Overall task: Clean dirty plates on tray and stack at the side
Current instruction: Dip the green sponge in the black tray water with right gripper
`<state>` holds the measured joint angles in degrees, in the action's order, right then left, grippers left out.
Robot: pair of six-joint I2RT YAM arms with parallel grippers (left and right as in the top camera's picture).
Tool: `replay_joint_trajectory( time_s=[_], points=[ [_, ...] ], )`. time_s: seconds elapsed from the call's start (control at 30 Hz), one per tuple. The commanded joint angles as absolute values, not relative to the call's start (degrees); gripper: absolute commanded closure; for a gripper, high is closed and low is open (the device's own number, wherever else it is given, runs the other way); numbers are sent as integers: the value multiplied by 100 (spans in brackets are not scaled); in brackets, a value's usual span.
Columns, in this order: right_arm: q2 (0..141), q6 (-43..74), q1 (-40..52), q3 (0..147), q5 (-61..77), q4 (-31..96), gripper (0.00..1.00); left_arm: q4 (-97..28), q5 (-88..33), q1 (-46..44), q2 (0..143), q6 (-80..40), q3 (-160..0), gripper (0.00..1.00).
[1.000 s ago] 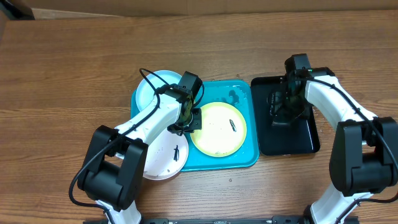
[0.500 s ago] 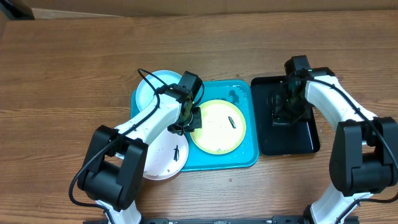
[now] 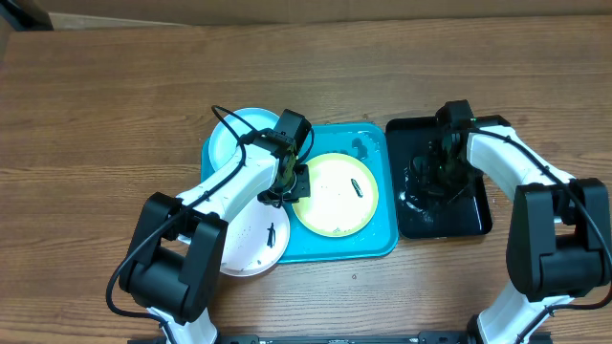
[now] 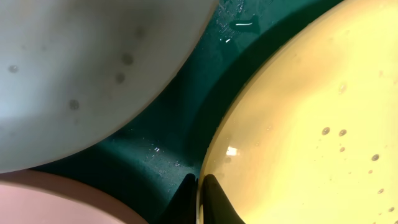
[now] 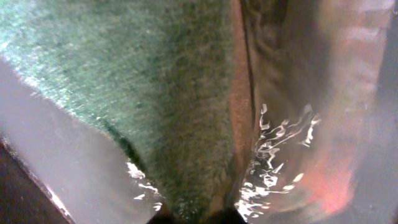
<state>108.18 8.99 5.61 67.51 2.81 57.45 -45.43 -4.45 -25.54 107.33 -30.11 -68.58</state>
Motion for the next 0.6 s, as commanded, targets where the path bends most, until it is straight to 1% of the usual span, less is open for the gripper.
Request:
replay_joint_trajectory(
  time_s=[0.0,0.03,0.07,0.1,0.27,0.4,0.57],
  points=[
    [10836,893,556,7168,307,6108,47,-4582,-368,-2591,10836,-3129,-6818,91],
    [10836,891,556,7299,307,6241,35,-4582,-368,-2591,10836,-3129,-6818,90],
    [10836,882,556,7430,305,6359,28,-4582,-368,-2591,10836,-3129,-6818,89],
    [10836,845,554,7575,303,6469,26,-4582,-368,-2591,10836,-3131,-6818,89],
    [10838,849,556,7714,-16,6300,24,-4580,-368,-2591,10836,-3131,-6818,88],
    [10840,856,558,7526,8,6049,29,-4582,-368,-2591,10836,-3131,-6818,88],
    [10840,856,558,7113,165,5312,29,-4582,-368,-2591,10836,-3131,-6818,88]
  ],
)
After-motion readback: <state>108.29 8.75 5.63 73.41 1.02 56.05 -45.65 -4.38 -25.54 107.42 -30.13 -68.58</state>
